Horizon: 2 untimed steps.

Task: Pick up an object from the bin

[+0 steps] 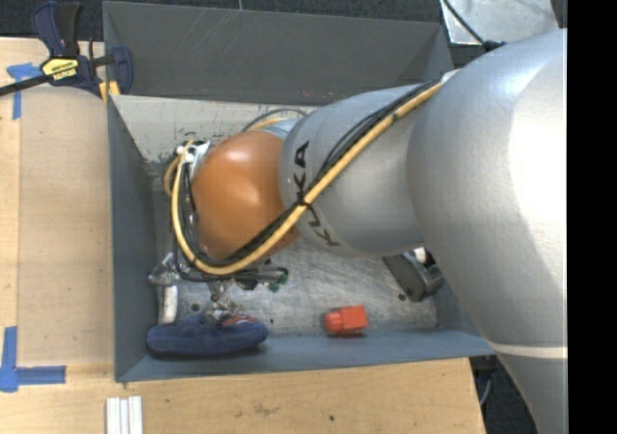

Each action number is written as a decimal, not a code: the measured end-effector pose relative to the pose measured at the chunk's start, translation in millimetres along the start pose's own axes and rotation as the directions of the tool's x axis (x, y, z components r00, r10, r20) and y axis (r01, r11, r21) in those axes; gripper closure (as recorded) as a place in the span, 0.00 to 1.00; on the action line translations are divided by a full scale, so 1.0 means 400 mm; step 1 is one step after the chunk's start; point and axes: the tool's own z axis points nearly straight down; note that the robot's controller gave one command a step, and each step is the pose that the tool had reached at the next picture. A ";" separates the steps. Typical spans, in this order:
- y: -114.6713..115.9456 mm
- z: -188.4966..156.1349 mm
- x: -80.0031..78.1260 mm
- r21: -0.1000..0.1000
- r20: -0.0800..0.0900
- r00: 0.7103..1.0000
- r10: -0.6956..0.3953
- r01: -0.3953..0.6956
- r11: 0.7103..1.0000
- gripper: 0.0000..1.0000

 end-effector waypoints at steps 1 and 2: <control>-0.002 0.008 0.013 -0.002 -0.018 1.000 0.000 0.000 1.000 1.00; 0.000 0.006 0.003 0.001 0.000 1.000 0.000 0.000 1.000 0.00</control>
Offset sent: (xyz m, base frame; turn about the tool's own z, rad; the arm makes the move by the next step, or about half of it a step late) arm 0.0000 0.0000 0.0000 0.0000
